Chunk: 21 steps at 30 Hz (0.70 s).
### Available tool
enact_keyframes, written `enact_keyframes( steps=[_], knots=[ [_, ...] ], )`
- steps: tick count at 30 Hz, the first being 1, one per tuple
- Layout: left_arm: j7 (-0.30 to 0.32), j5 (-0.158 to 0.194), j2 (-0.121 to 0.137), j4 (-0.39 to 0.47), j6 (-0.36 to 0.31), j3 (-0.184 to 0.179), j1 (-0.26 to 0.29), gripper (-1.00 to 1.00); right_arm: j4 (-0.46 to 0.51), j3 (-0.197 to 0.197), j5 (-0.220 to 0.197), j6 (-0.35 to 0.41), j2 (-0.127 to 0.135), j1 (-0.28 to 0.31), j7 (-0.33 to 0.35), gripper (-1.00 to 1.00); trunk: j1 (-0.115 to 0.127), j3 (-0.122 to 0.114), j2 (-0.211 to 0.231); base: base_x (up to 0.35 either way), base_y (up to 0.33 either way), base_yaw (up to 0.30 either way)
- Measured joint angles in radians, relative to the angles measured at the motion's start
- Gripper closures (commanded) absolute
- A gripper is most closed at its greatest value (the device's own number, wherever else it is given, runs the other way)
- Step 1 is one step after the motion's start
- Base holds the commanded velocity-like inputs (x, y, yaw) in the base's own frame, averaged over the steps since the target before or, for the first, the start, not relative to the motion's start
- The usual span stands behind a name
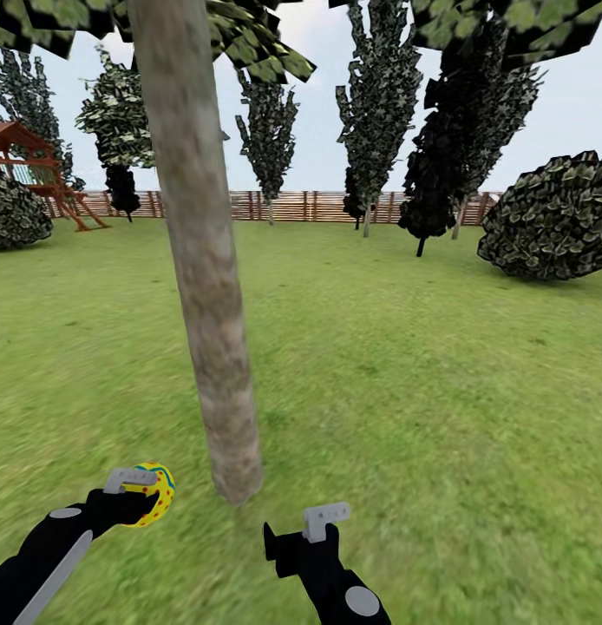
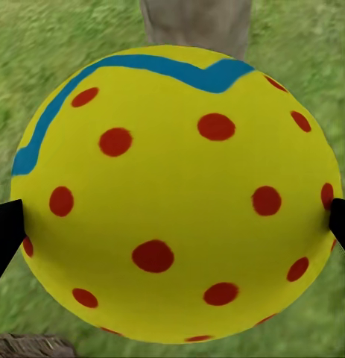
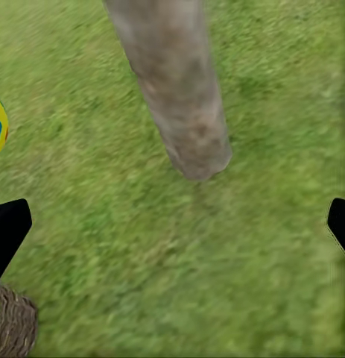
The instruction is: Take the three Easter eggs out of the wicker basket on the lawn in the garden, then place them on the lawn next to a single tree (choose any tree) so that all three eggs are next to the same tree and none are left in the basket.
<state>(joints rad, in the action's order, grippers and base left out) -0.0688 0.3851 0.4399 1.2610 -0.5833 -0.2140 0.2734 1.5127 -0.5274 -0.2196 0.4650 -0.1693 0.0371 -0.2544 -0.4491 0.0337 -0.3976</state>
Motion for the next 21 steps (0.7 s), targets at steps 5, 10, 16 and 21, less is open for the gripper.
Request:
enact_keyframes(
  steps=[5,10,16,21],
  knots=[
    [-0.001,0.000,-0.001,0.000,0.000,0.000,0.000,1.00,0.000,0.000,0.000,0.000,0.000,0.000,0.000,-1.00,0.000,-0.002,0.000,0.116,-0.278,0.159],
    [-0.001,0.000,-0.001,0.000,0.000,0.000,0.000,1.00,0.000,0.000,0.000,0.000,0.000,0.000,0.000,-1.00,0.000,-0.007,0.000,0.116,-0.278,0.200],
    [-0.001,0.000,-0.001,0.000,0.000,0.000,0.000,1.00,0.000,0.000,0.000,-0.001,0.000,0.000,0.000,-1.00,0.000,-0.013,0.000,0.116,-0.278,0.166],
    [-0.001,0.000,-0.001,0.000,0.000,0.000,0.000,1.00,0.000,0.000,0.000,-0.001,0.000,0.000,0.000,-1.00,0.000,-0.014,0.000,0.116,-0.278,0.020]
  ],
)
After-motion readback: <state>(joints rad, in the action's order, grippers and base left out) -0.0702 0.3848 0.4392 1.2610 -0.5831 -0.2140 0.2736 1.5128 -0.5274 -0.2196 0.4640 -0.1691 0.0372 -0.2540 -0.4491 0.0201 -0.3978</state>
